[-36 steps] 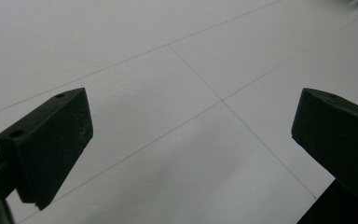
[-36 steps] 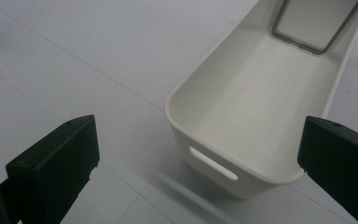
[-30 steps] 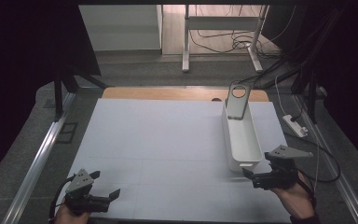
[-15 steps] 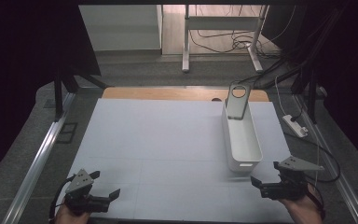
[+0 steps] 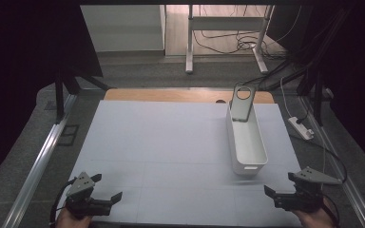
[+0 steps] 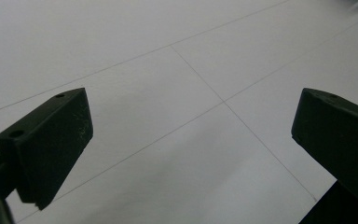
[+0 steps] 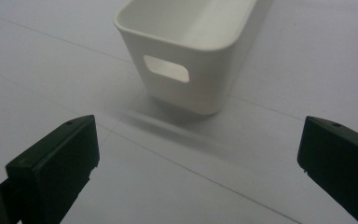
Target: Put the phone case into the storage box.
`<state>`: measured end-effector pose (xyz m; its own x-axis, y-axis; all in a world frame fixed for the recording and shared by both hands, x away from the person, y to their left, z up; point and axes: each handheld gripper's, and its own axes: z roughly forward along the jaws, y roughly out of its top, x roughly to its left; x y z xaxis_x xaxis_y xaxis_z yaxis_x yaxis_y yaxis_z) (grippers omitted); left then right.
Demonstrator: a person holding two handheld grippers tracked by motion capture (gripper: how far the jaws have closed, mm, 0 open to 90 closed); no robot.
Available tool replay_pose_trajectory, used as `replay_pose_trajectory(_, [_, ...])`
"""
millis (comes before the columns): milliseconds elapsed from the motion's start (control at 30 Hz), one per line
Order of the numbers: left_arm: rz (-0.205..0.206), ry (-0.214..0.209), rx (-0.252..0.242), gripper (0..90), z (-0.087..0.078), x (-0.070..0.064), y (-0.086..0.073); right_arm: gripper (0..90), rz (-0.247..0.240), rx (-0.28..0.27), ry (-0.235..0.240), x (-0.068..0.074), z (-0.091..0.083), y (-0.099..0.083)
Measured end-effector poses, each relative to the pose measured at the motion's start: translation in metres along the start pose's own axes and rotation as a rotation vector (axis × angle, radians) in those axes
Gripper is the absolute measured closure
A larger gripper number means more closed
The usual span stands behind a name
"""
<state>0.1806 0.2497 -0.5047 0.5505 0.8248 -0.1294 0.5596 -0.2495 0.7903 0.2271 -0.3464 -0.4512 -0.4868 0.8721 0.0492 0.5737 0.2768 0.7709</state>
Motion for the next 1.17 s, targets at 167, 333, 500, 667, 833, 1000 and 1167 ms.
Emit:
replay_pose_trajectory(167, [-0.001,0.0,-0.001,0.0,0.0,0.0,0.0,0.0,0.004,0.016,-0.014,-0.003,-0.002,-0.006])
replay_pose_trajectory(333, [-0.003,0.001,0.0,0.0,0.0,0.0,0.0,0.0,0.01,0.036,-0.018,-0.003,-0.003,-0.011])
replay_pose_trajectory(500, [-0.005,0.001,-0.001,0.0,0.0,0.0,0.0,0.0,0.001,0.055,-0.023,-0.002,-0.003,-0.015])
replay_pose_trajectory(667, [-0.005,0.002,0.0,0.0,0.0,0.0,0.0,0.0,-0.006,0.082,-0.025,-0.001,-0.001,-0.019])
replay_pose_trajectory(833, [-0.002,0.002,0.0,0.0,0.0,0.0,0.0,0.0,-0.027,0.13,-0.04,0.0,0.005,-0.022])
replay_pose_trajectory(1000, [-0.002,0.0,0.003,0.0,0.0,0.0,0.0,0.0,-0.017,0.161,-0.043,-0.001,0.009,-0.022])
replay_pose_trajectory(1167, [-0.005,-0.001,0.003,0.0,0.001,0.0,0.001,0.0,-0.014,0.176,-0.046,-0.002,0.011,-0.022])
